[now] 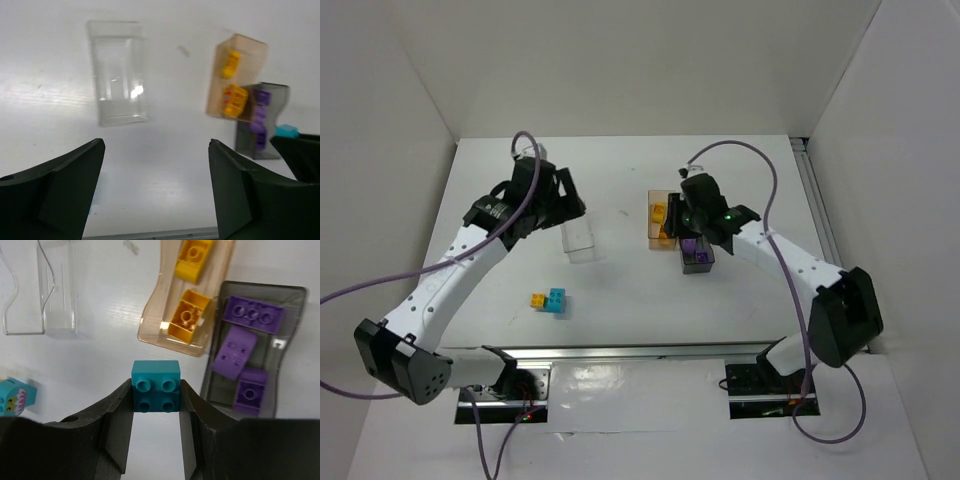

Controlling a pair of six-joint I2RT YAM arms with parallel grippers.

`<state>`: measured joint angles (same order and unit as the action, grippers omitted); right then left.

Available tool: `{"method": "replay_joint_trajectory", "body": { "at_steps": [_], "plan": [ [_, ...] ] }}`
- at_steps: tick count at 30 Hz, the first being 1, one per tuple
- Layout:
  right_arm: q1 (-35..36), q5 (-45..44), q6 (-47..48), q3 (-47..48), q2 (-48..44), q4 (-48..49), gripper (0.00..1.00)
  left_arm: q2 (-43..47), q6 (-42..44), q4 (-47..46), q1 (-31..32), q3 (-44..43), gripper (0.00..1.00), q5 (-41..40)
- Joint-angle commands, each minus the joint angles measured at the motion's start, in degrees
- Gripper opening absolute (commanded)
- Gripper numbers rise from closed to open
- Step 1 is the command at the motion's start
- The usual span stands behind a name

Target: Sort the legos into containers by color

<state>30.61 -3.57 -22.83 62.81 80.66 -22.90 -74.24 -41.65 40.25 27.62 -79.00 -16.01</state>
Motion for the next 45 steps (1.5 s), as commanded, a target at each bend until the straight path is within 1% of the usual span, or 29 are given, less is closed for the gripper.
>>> {"method": "replay_joint_trajectory", "body": {
  "at_steps": [1, 2, 3, 4, 6, 10, 11, 13, 14, 15, 18, 20, 22, 23, 24, 25, 26, 28, 30, 32, 34, 35, 36, 38, 40, 41, 42, 43, 45],
  "plan": [
    [3.74, 1.37, 0.86, 5.47, 3.7, 6.98, 0.26, 0.57, -2.82, 5.72, -9.47, 8.83, 0.9, 0.8],
    [7.58, 1.38, 1.47, 6.36, 6.5, 6.99, 0.26, 1.8, -3.35, 5.72, -11.95, 10.61, 0.89, 2.55],
    [9.8, 1.38, 1.47, 7.32, 8.0, 7.86, 0.26, 3.03, -3.35, 5.72, -14.23, 12.45, 0.89, 3.69],
    [11.82, 0.77, 2.08, 8.46, 9.67, 7.87, 0.26, 5.31, -4.13, 4.93, -18.61, 15.17, 0.89, 4.58],
    [16.38, 0.24, 2.09, 12.33, 14.86, 8.83, 0.26, 7.08, -4.14, 4.05, -22.85, 17.29, 0.89, 8.16],
    [19.57, 0.23, 2.7, 20.15, 23.03, 9.62, 0.28, 9.1, -2.82, 3.52, -31.02, 19.23, 0.88, 10.99],
    [19.57, 0.23, 3.22, 23.82, 24.7, 9.62, 0.29, 9.11, -2.13, 3.52, -32.26, 19.85, 0.88, 11.0],
    [20.37, 0.23, 3.75, 27.7, 29.8, 8.31, 0.29, 10.33, -1.33, 3.52, -34.2, 20.63, 0.86, 13.37],
    [20.97, -1.33, 3.76, 29.64, 31.47, 7.78, 0.3, 10.34, -0.46, 3.52, -35.69, 21.16, 0.86, 13.9],
    [20.98, -1.87, 4.28, 33.57, 34.88, 7.26, 0.3, 10.34, -0.45, 3.52, -35.7, 21.17, 0.86, 13.9],
    [21.51, -3.1, 4.28, 40.52, 39.91, 5.15, 0.31, 10.86, 0.78, 3.52, -37.36, 22.31, 0.85, 15.39],
    [21.51, -6.25, 4.28, 43.87, 44.65, 4.53, 0.31, 11.56, 1.3, 3.52, -37.89, 22.31, 0.84, 16.1],
    [20.99, -6.89, 3.76, 45.46, 46.5, 4.53, 0.34, 12.09, 1.31, 3.52, -37.9, 22.84, 0.84, 16.1],
    [20.29, -6.36, 3.76, 46.17, 47.3, 4.53, 0.39, 12.1, 1.31, 3.52, -37.9, 22.84, 0.84, 16.1],
    [20.28, -6.36, 3.76, 47.31, 48.26, 3.74, 0.49, 12.1, 1.31, 3.52, -37.9, 22.84, 0.84, 16.1],
    [20.28, -5.84, 3.76, 50.19, 50.1, 2.69, 0.7, 12.1, 1.31, 4.04, -37.9, 22.84, 0.84, 16.1],
    [19.67, -5.83, 3.76, 51.53, 50.73, 1.64, 0.75, 12.62, 1.31, 4.05, -37.9, 22.84, 0.84, 15.58],
    [19.66, -6.87, 4.64, 52.33, 49.69, 0.83, 0.79, 12.63, 1.31, 4.05, -38.43, 22.84, 0.84, 15.04],
    [20.97, -7.41, 5.25, 49.79, 47.06, 1.88, 0.81, 12.63, 1.31, 4.05, -39.04, 22.84, 0.84, 15.04],
    [22.9, -10.21, 5.78, 43.92, 41.09, 3.38, 0.81, 13.15, 1.31, 4.05, -39.56, 23.36, 0.84, 15.04],
    [24.49, -11.8, 6.31, 38.39, 36.52, 7.76, 0.81, 13.77, 1.31, 4.05, -39.57, 23.37, 0.84, 15.04],
    [25.19, -11.81, 7.0, 33.83, 33.19, 9.34, 0.82, 13.77, 1.31, 3.53, -39.57, 23.98, 0.83, 15.04],
    [25.72, -12.85, 7.01, 32.92, 32.55, 10.23, 0.82, 13.77, 1.31, 3.52, -39.57, 23.98, 0.83, 15.04],
    [25.73, -12.86, 6.31, 33.95, 33.06, 8.58, 0.82, 13.77, 1.83, 2.99, -39.57, 24.6, 0.83, 15.65],
    [26.51, -14.35, 5.61, 33.96, 32.55, 7.87, 0.77, 13.77, 1.83, 2.99, -39.57, 24.6, 0.83, 15.66],
    [27.21, -15.57, 5.6, 30.92, 31.58, 7.87, 0.72, 13.77, 1.83, 2.99, -39.57, 24.6, 0.83, 15.66],
    [28.44, -14.98, 4.82, 29.06, 28.96, 8.65, 0.71, 14.38, 1.83, 2.99, -40.09, 24.6, 0.83, 15.66],
    [28.45, -12.71, 4.81, 27.47, 27.63, 10.57, 0.71, 14.91, 2.36, 2.99, -40.1, 24.6, 0.83, 16.44],
    [31.07, -12.42, 4.81, 25.88, 26.04, 9.46, 0.74, 14.91, 2.36, 2.99, -40.62, 25.3, 0.83, 17.15]
  ]
}}
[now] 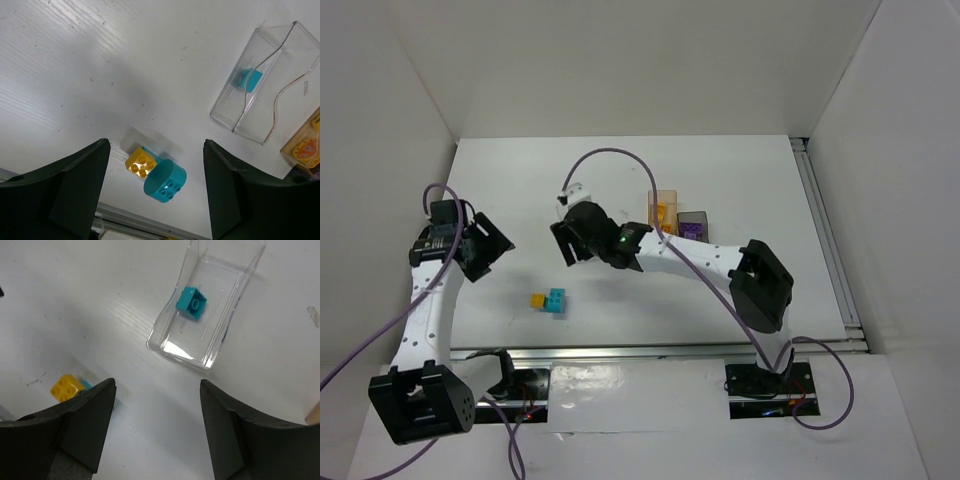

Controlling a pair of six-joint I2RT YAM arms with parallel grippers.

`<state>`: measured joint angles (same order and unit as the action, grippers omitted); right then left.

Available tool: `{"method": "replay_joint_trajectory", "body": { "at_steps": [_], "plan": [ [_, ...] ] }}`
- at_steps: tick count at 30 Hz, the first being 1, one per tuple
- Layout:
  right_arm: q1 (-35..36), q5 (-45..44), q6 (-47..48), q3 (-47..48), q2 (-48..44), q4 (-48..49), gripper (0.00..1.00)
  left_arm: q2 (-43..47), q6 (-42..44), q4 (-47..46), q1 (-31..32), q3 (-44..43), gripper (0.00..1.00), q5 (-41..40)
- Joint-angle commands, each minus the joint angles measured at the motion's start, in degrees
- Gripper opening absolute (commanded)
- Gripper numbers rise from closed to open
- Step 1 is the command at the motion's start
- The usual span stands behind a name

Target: Sort the legos into containers by color

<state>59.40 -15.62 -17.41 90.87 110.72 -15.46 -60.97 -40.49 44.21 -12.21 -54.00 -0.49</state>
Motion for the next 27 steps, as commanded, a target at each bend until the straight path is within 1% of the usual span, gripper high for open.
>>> {"method": "replay_joint_trajectory", "body": {
  "at_steps": [1, 2, 4, 6, 7, 8, 9, 11, 12, 14, 15, 16, 17, 20, 21, 22, 23, 24, 27],
  "plan": [
    [2.91, 0.58, -0.61, -2.19, -4.54, 0.28, 0.77, 2.17, 1.81, -0.96, -0.8, 0.3, 0.83, 1.63],
    [3.53, 2.94, -1.48, -2.19, -4.54, 0.26, 0.8, 2.17, 2.34, -0.96, -1.41, 0.3, 0.83, 1.63],
    [6.16, 5.5, -1.49, -4.03, -4.54, 1.57, 0.88, 2.17, 2.87, -0.26, -2.03, -0.23, 0.83, 1.11],
    [8.36, 7.0, 0.52, -4.03, -2.62, 2.28, 0.93, 1.65, 2.87, -0.26, -2.56, -0.84, 0.83, 1.8],
    [10.28, 7.0, 3.67, -4.03, -1.83, 2.28, 0.95, 1.64, 2.87, -0.26, -3.25, -0.85, 0.83, 2.94],
    [11.08, 5.7, 3.7, -4.03, -1.21, 1.58, 1.0, 1.64, 3.39, -0.26, -3.26, -1.37, 0.83, 3.65],
    [11.09, 3.25, 3.7, -4.03, -0.51, 0.88, 1.0, 1.12, 3.4, -0.26, -3.26, -1.9, 0.83, 3.66],
    [10.31, 2.35, -0.24, -2.37, 1.51, -1.31, 1.0, 1.9, 3.4, -0.26, -3.26, -1.9, 0.83, 3.66],
    [10.3, 0.43, -2.61, -1.67, 1.52, -1.32, 1.0, 1.91, 3.4, -0.26, -3.78, -2.42, 0.83, 3.66],
    [10.3, -0.28, -9.02, -1.66, 2.14, -2.02, 1.0, 2.61, 3.92, -0.26, -3.79, -2.43, 0.83, 3.66],
    [10.3, -2.9, -11.57, -0.88, 2.66, -2.03, 1.0, 3.31, 3.93, 0.26, -4.4, -2.43, 0.83, 3.66],
    [10.82, -3.89, -13.77, -0.87, 3.27, -2.55, 0.98, 3.31, 3.93, 0.27, -4.4, -2.43, 0.83, 3.66],
    [10.83, -4.5, -17.97, -0.87, 3.28, -2.55, 0.98, 3.31, 3.93, 0.27, -4.4, -2.43, 0.83, 3.66],
    [10.83, -5.39, -23.44, -0.87, 4.6, -2.03, 0.92, 3.31, 3.93, 0.27, -5.54, -2.43, 0.83, 4.36],
    [10.83, -6.0, -24.68, -0.87, 5.21, -2.03, 0.9, 3.31, 4.45, 0.27, -5.55, -2.43, 0.83, 4.88],
    [10.83, -6.7, -25.73, -0.87, 5.73, -2.03, 0.84, 3.31, 4.45, 0.27, -5.55, -2.43, 0.83, 4.89],
    [10.83, -6.71, -26.96, -0.87, 5.74, -2.03, 0.81, 3.31, 4.45, 0.27, -5.55, -1.91, 0.83, 4.89],
    [10.83, -6.71, -27.5, -0.87, 5.74, -2.03, 0.81, 3.31, 4.45, 0.27, -6.07, -1.9, 0.83, 4.89],
    [11.36, -7.93, -28.21, -0.09, 6.88, -1.5, 0.77, 3.31, 4.45, -0.35, -6.07, -1.37, 0.83, 5.41]
  ]
}}
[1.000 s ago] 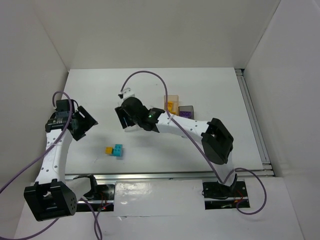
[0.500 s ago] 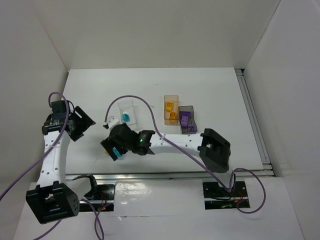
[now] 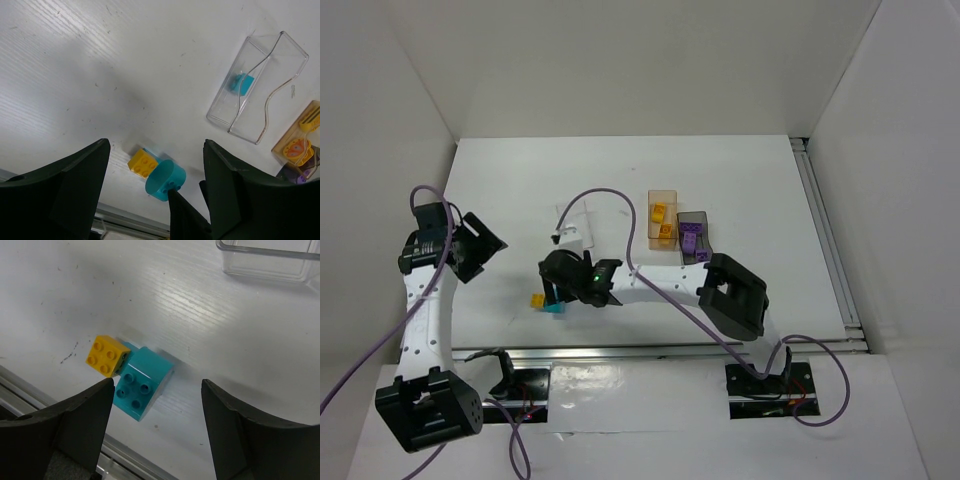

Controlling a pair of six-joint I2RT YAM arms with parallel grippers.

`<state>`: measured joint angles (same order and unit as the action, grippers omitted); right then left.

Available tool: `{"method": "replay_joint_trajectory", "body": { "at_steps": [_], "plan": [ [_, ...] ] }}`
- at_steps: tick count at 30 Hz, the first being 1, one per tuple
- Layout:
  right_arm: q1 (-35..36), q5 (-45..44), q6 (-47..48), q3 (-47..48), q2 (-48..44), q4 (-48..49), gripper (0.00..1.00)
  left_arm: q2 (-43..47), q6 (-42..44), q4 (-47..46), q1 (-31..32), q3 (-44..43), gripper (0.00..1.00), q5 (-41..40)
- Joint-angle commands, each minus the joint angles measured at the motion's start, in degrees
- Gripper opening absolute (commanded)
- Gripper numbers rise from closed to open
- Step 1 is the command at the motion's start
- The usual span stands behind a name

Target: Sort the legos into containers by color

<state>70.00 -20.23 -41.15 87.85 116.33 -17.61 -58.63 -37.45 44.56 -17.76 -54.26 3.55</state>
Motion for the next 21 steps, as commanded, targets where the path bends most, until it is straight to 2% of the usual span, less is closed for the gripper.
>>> {"method": "replay_joint_trajectory", "body": {
  "at_steps": [1, 3, 10, 14, 15, 18, 21],
  "plan": [
    [1.28, -3.33, -4.47, 4.07, 2.05, -0.14, 0.77, 0.97, 1.42, -0.7, -0.52, -0.59, 0.83, 1.37],
    [1.28, -3.33, -5.17, 4.69, 3.63, -1.63, 0.73, 0.97, 1.42, -0.7, -0.52, -0.58, 0.83, 1.99],
    [3.13, -6.75, -5.7, 8.38, 6.1, -4.62, 0.7, 1.5, 1.42, -1.23, -0.52, -0.06, 0.83, 2.51],
    [3.66, -8.78, -6.32, 9.53, 6.8, -7.61, 0.59, 0.89, 1.42, -1.93, -0.52, 0.99, 0.83, 3.13],
    [3.66, -9.3, -6.32, 9.53, 6.8, -8.14, 0.53, 0.89, 1.42, -2.62, -0.52, 1.0, 0.83, 3.13],
    [3.66, -9.3, -6.32, 9.53, 7.32, -8.76, 0.51, 0.89, 1.42, -2.63, -0.52, 1.0, 0.83, 3.13],
    [3.66, -10.53, -5.26, 9.53, 7.33, -9.46, 0.42, 0.37, 1.42, -2.63, -0.52, 0.48, 0.83, 3.65]
  ]
}}
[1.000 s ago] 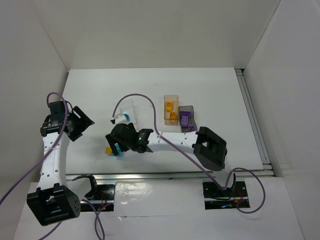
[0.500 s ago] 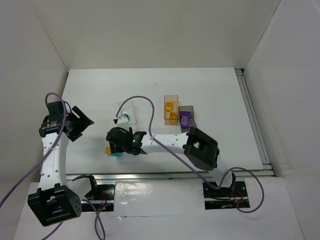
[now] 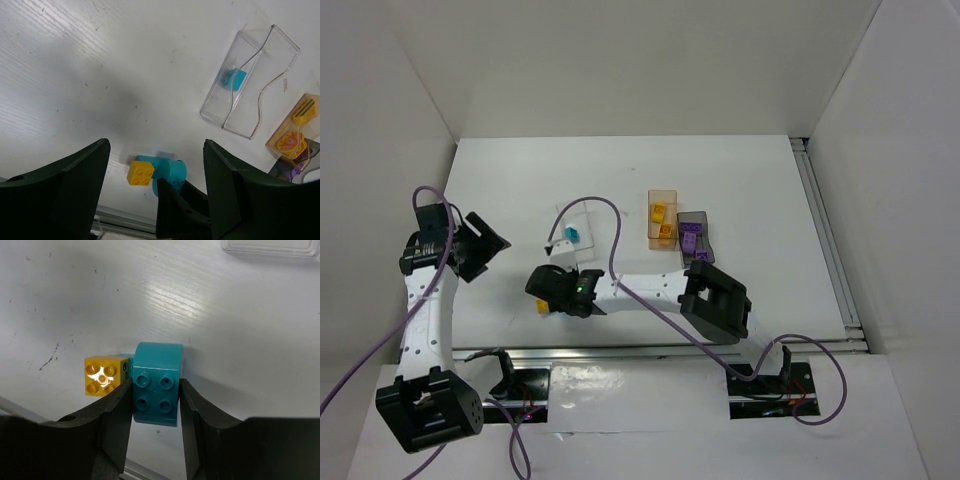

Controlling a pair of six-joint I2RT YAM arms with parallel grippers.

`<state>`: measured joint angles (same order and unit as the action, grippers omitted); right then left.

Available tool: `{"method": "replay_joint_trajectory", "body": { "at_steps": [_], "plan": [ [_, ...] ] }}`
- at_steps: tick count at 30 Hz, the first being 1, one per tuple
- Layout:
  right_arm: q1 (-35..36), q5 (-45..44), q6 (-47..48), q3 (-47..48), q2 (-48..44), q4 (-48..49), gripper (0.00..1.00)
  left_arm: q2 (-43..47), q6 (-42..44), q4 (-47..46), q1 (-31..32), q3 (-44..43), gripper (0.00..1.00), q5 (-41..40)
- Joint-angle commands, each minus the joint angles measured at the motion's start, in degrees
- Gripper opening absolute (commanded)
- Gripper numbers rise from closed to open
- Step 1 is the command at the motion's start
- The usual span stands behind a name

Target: Sort the legos into containers by color

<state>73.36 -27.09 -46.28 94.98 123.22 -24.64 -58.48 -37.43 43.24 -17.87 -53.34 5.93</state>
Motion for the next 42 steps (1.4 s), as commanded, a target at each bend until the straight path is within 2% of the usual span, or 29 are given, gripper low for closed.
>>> {"method": "replay_joint_trajectory", "body": {
  "at_steps": [1, 6, 8, 10, 12, 13, 16, 19, 20, 26, 30, 35, 37, 42],
  "plan": [
    [0.29, -3.67, 0.4, 2.4, 0.44, -2.43, 0.4, 0.21, 1.92, -1.32, -0.41, -0.45, 0.83, 2.06],
    [0.29, -2.62, 4.61, -1.62, -4.99, 0.02, 0.35, 0.21, 5.25, -1.32, -0.41, -2.02, 0.81, 6.89],
    [0.29, -2.62, 7.86, -9.7, -12.62, 3.46, 0.35, 0.21, 9.55, -1.85, -0.41, -2.03, 0.81, 13.29],
    [-0.58, 1.84, 9.97, -19.24, -18.6, 10.29, 0.35, -0.41, 12.45, -1.85, 0.63, -2.03, 0.81, 19.0],
    [-2.17, 4.4, 12.09, -25.43, -27.65, 16.52, 0.35, -0.41, 12.47, -1.85, 2.22, -1.5, 0.81, 25.07],
    [-2.69, 5.29, 12.09, -29.63, -30.12, 17.17, 0.34, -0.41, 12.47, -1.85, 2.83, -0.81, 0.81, 27.35],
    [-3.75, 3.9, 12.61, -32.92, -37.07, 14.98, 0.34, 1.08, 11.51, -3.51, 4.85, -0.27, 0.83, 33.51],
    [-4.8, 1.26, 12.62, -35.12, -41.21, 12.26, 0.34, 1.7, 7.82, -7.55, 10.03, 1.03, 0.84, 39.06],
    [-4.81, 0.12, 12.62, -35.13, -41.83, 11.56, 0.34, 2.22, 6.59, -9.3, 13.79, 1.66, 0.84, 39.07],
    [-7.97, -0.51, 12.62, -36.44, -44.99, 9.61, 0.32, -0.58, 0.61, -18.61, 27.24, 5.17, 0.85, 37.48],
    [-10.51, 0.02, 12.62, -36.44, -45.7, 9.61, 0.32, -1.29, -0.19, -18.47, 32.09, 5.88, 0.85, 32.31],
    [-13.5, 2.91, 13.67, -35.92, -45.7, 7.68, 0.32, -0.76, 4.28, -14.07, 40.08, 2.99, 0.79, 12.38],
    [-16.21, 8.26, 15.25, -33.99, -45.7, 5.76, 0.32, 0.46, 7.79, -14.59, 42.12, 2.37, 0.78, 5.7],
    [-22.29, 22.13, 18.94, -29.51, -45.7, -1.19, 0.32, 3.72, 10.7, -17.31, 50.72, 1.32, 0.79, 0.31]
  ]
}}
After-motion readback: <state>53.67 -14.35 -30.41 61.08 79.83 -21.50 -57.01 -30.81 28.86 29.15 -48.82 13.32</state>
